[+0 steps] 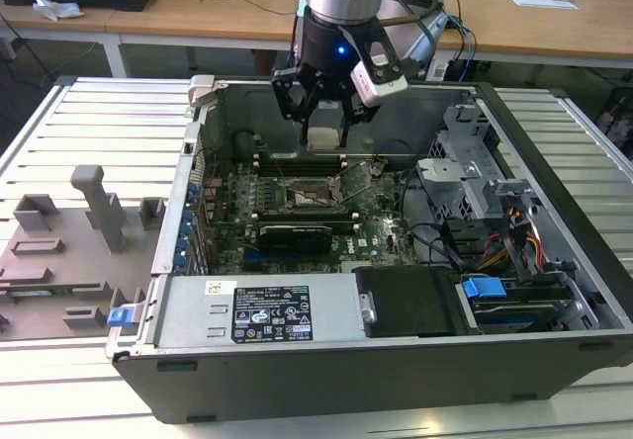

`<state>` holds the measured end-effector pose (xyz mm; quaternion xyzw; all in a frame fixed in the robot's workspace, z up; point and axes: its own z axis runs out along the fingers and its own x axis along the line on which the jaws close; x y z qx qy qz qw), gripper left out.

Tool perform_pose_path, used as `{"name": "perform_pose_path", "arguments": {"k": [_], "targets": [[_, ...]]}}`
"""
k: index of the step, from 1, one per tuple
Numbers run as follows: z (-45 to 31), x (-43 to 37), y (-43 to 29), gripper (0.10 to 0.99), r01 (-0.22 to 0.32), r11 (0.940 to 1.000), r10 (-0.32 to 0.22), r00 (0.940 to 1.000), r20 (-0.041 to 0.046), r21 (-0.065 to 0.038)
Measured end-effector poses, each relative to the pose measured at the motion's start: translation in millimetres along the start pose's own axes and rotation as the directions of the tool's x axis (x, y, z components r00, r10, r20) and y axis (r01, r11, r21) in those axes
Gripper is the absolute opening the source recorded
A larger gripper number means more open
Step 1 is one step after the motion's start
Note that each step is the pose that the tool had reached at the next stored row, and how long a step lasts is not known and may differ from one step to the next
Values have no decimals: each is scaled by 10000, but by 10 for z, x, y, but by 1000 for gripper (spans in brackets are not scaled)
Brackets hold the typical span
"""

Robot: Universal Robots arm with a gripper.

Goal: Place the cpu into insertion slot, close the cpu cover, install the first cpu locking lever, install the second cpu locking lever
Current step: 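Place the cpu into insertion slot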

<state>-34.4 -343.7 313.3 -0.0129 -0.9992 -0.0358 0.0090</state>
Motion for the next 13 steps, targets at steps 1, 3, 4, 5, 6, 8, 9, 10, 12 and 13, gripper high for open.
{"name": "perform_pose_path", "arguments": {"k": [1,3,4,5,6,8,9,10,12,13], "targets": [[8,0,0,545,0,10000,0,10000,0,0],[48,-1,-3,545,0,10000,0,10000,0,0],[58,-1,-4,545,0,10000,0,10000,0,1],[67,-1,-5,545,0,10000,0,10000,0,1],[82,-2,-6,545,0,10000,0,10000,0,1],[109,-2,-8,545,0,10000,0,10000,0,1],[122,-2,-9,545,0,10000,0,10000,0,0],[131,-3,-9,545,0,10000,0,10000,0,0],[152,-3,-11,545,0,10000,0,10000,0,0],[165,-3,-12,545,0,10000,0,10000,0,0]]}}
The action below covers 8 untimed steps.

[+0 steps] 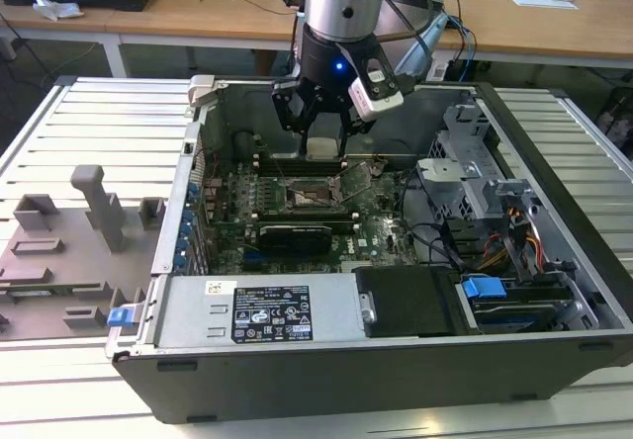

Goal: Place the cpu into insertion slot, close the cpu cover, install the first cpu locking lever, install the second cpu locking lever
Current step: 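Place the cpu into insertion slot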

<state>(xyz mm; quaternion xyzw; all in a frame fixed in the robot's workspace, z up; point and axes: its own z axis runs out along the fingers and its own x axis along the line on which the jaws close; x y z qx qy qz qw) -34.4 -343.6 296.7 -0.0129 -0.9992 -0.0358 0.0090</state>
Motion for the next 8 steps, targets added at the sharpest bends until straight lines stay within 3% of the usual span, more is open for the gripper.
{"name": "perform_pose_path", "arguments": {"k": [8], "targets": [[99,-2,-7,545,0,10000,0,10000,0,1]]}}
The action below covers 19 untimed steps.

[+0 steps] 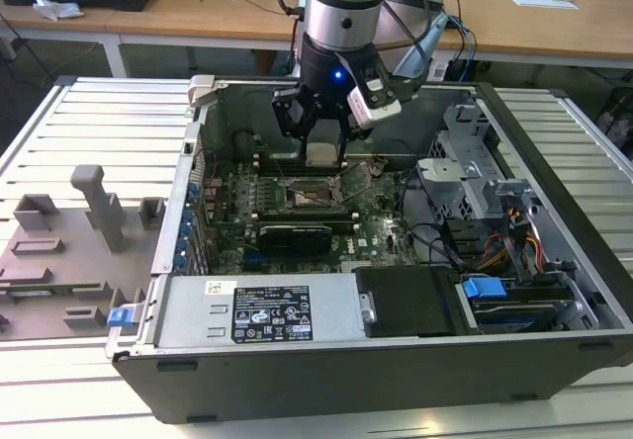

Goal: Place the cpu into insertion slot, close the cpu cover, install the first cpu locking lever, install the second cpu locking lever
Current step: 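Place the cpu into insertion slot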

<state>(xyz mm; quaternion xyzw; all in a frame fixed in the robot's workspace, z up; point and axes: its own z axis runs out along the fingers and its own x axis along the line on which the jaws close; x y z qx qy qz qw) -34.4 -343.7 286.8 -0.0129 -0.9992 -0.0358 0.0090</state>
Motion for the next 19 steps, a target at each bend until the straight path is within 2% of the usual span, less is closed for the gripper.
{"name": "perform_pose_path", "arguments": {"k": [10,15,19], "targets": [[114,-2,-8,545,0,10000,0,10000,0,0],[213,-3,-13,545,-2,10000,2,10000,1,1],[271,-3,42,545,-3,9999,3,10000,2,103]]}}
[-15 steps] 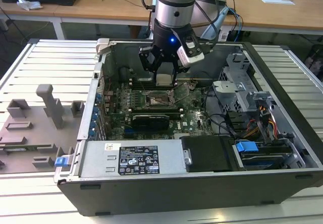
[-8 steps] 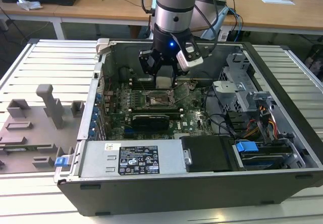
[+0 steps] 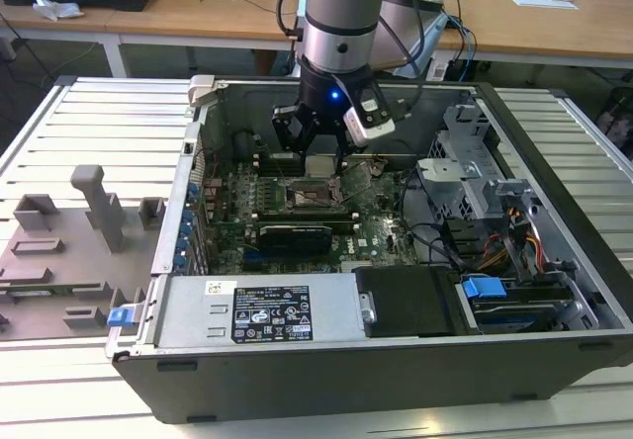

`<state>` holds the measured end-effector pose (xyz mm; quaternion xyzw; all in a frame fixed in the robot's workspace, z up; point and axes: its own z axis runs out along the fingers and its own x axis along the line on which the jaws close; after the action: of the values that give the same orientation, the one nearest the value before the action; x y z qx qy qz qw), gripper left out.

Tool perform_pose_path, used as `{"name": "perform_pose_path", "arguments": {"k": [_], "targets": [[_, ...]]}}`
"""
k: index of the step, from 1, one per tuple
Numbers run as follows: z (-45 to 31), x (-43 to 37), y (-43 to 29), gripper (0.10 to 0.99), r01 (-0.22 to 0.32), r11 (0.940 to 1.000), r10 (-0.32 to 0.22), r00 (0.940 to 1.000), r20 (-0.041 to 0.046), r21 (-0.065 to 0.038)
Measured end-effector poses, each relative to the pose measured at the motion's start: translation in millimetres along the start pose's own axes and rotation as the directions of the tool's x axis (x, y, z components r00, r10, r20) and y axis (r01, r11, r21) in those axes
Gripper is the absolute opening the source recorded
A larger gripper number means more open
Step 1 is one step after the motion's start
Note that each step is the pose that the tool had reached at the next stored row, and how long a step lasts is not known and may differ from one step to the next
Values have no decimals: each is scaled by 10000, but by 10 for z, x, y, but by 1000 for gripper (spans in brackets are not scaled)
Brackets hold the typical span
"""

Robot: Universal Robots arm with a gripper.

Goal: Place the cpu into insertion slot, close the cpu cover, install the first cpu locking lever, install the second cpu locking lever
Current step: 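Place the cpu into insertion slot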

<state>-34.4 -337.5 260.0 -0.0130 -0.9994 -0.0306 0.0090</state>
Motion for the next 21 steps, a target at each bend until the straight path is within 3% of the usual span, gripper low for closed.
{"name": "perform_pose_path", "arguments": {"k": [8,12,16,21], "targets": [[21,0,28,545,-33,10000,33,10000,3,30],[23,0,29,545,-622,9981,621,9981,39,19],[25,0,28,545,-1537,9881,1537,9881,95,11],[29,0,28,545,-2491,9685,2491,9684,160,23]]}}
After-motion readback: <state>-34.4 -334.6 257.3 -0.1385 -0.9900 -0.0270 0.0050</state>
